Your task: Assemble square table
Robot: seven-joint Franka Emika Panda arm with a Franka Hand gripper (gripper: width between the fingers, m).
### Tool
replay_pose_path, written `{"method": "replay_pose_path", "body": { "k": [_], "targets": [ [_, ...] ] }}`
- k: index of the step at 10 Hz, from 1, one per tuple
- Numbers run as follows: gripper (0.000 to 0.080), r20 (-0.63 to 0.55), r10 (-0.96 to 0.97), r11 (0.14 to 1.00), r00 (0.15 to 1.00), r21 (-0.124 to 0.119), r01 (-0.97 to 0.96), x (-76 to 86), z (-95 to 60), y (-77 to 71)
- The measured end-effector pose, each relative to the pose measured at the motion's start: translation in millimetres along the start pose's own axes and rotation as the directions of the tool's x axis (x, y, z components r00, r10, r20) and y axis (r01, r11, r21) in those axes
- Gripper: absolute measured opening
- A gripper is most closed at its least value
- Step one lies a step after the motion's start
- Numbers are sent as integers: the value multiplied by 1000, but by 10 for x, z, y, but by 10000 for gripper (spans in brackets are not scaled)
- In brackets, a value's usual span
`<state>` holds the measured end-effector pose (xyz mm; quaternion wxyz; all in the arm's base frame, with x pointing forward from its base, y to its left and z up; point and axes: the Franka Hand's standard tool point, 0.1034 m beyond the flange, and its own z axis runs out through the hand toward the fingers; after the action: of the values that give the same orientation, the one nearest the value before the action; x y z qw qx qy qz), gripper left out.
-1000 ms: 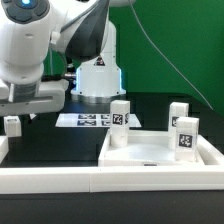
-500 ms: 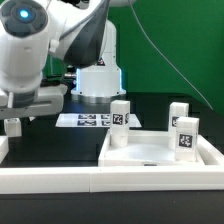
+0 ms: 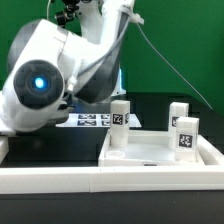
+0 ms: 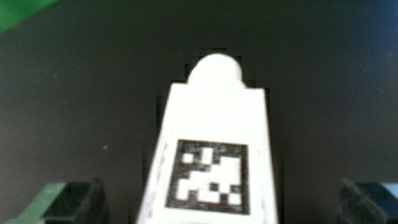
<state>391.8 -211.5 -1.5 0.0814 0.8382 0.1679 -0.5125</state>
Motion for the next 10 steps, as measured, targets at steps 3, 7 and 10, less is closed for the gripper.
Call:
{"method": "replay_pose_path", "body": {
  "k": [3,7,10],
  "targets": [
    [531,-12,2,1000,1000,-2,-2,-8,-28,13],
    [288,-11,2,1000,1000,-4,-2,-4,-40,2],
    [288,-11,1,1000,1000,-14,-1,17,-97,-42]
  ]
}}
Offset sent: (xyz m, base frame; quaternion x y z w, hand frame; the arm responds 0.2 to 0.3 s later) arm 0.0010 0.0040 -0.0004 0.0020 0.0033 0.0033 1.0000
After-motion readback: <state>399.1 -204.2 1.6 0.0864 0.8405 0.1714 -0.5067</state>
